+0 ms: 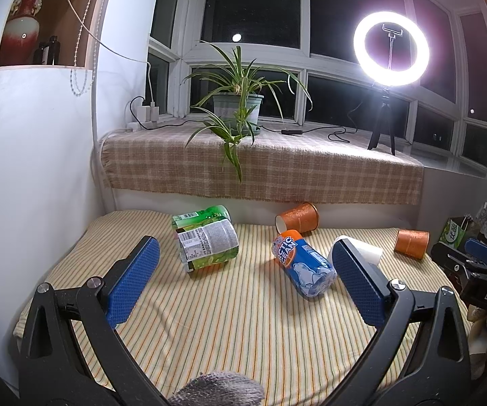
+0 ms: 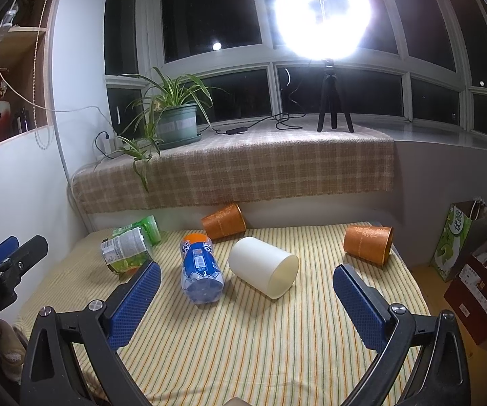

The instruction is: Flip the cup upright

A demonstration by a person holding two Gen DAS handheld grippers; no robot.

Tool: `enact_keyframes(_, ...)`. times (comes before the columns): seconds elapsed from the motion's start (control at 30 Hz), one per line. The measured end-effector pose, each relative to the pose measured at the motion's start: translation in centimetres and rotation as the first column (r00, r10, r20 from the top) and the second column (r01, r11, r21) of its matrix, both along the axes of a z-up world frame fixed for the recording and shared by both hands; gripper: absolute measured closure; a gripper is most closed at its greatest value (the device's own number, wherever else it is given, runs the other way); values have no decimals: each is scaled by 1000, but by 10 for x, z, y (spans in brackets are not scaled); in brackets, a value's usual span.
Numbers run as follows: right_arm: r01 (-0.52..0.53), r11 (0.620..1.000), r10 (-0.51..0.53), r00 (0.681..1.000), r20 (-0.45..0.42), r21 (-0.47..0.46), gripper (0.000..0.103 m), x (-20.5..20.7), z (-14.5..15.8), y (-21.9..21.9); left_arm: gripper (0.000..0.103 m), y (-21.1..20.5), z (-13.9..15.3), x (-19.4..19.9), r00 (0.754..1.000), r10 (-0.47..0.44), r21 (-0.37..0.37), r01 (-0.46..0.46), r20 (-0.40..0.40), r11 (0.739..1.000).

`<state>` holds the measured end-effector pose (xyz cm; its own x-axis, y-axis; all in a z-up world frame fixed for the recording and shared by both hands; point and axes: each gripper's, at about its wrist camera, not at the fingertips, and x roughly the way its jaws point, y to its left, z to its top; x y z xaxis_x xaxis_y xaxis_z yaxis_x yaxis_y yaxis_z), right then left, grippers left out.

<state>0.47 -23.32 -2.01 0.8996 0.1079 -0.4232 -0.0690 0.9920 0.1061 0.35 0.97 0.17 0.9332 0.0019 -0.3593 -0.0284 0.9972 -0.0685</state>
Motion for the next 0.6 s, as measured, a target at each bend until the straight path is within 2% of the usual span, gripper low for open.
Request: enact_keyframes(0.6, -26, 1000, 26, 999, -22, -4, 0, 9, -2, 5, 0, 0, -1, -4, 1000, 2, 1, -2, 3, 1000)
